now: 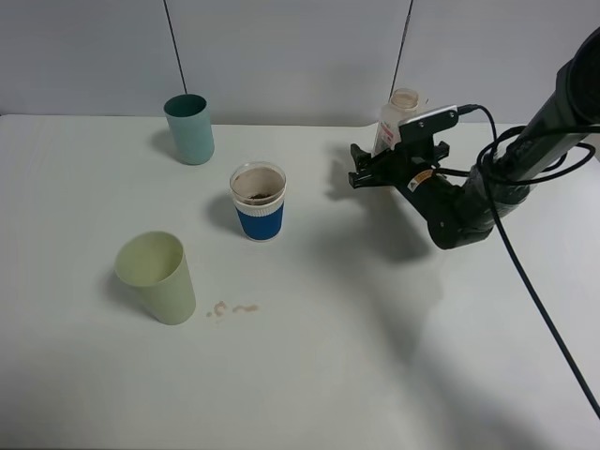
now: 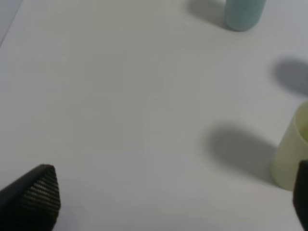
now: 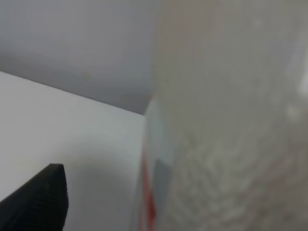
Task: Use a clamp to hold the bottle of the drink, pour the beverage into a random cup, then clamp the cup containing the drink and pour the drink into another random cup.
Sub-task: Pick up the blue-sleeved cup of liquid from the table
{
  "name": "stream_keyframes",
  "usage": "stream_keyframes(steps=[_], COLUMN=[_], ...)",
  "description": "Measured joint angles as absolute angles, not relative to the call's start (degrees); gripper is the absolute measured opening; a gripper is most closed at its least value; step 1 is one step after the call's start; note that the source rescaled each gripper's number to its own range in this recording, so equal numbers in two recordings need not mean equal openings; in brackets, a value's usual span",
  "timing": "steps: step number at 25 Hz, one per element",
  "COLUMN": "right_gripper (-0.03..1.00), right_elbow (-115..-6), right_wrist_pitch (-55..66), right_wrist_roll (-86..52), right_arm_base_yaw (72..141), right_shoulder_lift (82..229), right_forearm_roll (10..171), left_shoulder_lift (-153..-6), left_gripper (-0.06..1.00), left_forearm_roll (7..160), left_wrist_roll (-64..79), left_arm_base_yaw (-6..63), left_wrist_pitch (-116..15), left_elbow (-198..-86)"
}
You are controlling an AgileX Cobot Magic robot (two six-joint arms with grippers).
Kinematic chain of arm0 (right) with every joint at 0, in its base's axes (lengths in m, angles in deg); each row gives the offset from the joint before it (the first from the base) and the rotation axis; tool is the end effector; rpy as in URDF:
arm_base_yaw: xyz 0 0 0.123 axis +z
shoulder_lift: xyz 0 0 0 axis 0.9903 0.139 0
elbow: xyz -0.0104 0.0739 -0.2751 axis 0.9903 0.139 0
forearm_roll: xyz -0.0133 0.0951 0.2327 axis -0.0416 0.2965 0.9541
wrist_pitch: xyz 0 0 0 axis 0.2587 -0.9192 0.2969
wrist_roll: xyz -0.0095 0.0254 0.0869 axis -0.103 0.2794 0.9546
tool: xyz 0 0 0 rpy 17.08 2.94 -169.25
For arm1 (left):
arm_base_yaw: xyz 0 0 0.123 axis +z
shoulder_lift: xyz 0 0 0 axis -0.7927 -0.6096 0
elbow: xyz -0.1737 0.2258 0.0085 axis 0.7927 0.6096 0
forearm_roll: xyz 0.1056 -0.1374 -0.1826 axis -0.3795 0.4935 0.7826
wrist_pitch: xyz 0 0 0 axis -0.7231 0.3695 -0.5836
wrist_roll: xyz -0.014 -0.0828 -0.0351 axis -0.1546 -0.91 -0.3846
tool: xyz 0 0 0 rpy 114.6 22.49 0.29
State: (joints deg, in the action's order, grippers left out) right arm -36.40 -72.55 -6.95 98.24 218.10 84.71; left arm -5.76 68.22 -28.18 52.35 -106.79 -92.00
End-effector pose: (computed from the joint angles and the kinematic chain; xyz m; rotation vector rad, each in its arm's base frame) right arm 0.3927 0.1111 0.0493 -0.3783 1.6214 0.0301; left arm -0.0071 0.0019 0.2813 -0.0328 2.0204 0.0077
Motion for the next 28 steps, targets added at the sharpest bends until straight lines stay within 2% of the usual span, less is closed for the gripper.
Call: stream_keyframes(steps=[11,14,19,28], right_gripper=[0.64,0.68,0.74,0.75], right_elbow=[-31.0,-30.0,-29.7,-29.6], right_wrist_pitch=[-71.5,-71.4,-67.4,-59.0], right_wrist_roll=[-7.8,-7.8,-7.8,-7.7], right_arm_base_yaw=[98.2,98.2,98.2,98.2], right_shoulder_lift=[211.3,208.9,204.5,194.9], right_forearm_roll=[87.4,87.4,87.4,88.4], left_shoulder_lift=[-5.8,-5.8,-5.8,-5.8], left_gripper=[0.93,0.93,0.93,0.93], left_forearm_roll=[68.2,68.2,68.2,68.2], left_wrist_roll=[-28.2,-28.2,-28.2,-28.2], left_arm_base_yaw=[52.3,52.3,52.3,52.3], left_wrist_pitch=[-106.8,-106.8,-106.8,-106.8], left_elbow=[-92.0,-92.0,-92.0,-92.0])
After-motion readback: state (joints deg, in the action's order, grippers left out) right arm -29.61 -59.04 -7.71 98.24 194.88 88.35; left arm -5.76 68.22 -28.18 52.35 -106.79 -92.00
